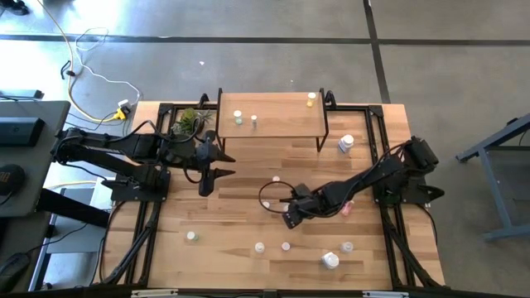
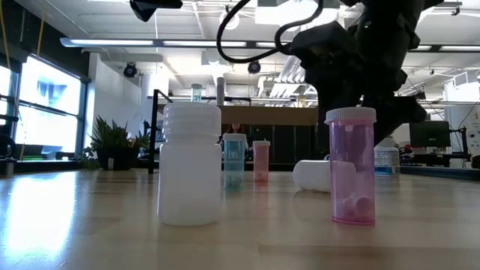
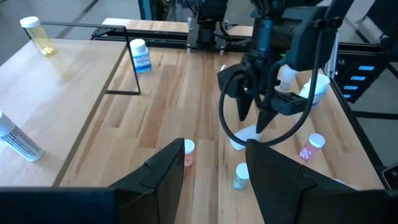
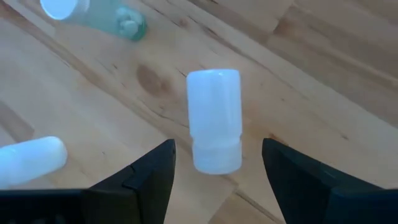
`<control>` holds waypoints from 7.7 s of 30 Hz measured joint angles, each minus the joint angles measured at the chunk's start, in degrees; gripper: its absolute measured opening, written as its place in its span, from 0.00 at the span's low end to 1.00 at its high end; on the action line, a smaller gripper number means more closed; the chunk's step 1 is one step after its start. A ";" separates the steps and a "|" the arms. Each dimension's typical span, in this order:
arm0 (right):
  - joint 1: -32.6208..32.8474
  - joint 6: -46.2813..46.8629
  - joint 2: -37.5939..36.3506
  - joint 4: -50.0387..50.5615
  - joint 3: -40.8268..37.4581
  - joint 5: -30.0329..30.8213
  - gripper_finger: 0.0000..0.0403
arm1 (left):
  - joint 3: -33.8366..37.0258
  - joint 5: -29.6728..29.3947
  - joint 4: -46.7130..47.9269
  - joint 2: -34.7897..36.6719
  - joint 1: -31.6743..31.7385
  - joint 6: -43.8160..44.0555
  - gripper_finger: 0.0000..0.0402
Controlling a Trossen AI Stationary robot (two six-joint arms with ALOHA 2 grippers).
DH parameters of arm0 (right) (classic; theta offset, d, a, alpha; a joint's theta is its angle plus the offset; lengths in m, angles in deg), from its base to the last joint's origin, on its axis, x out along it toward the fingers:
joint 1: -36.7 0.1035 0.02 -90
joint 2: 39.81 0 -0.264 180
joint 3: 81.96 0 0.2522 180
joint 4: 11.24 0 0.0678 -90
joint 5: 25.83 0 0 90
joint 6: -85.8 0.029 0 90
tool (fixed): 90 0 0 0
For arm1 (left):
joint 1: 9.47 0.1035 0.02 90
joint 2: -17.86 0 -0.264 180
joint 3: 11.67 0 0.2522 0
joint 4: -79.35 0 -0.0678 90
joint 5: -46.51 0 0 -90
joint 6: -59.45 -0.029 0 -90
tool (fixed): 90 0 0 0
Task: Pick and place medicine bottles onto shelf by color
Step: Put the top transparent pill bottle on the shelf
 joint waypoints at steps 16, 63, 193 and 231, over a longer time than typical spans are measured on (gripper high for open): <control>-0.05 -2.57 3.88 -1.39 0.00 -1.99 0.55 | 0.00 -1.66 -0.02 -0.01 0.04 0.00 0.40; -0.77 -34.30 4.13 21.07 31.04 -0.33 0.32 | 0.00 11.16 -0.02 -0.01 0.04 21.77 0.40; -8.59 -35.36 -4.84 19.29 42.47 19.60 0.56 | -0.02 20.06 -26.20 -18.87 5.84 19.29 0.37; -25.01 -23.96 -6.88 19.33 42.47 0.74 0.56 | 0.02 -13.43 -37.21 -18.87 5.66 -9.65 0.37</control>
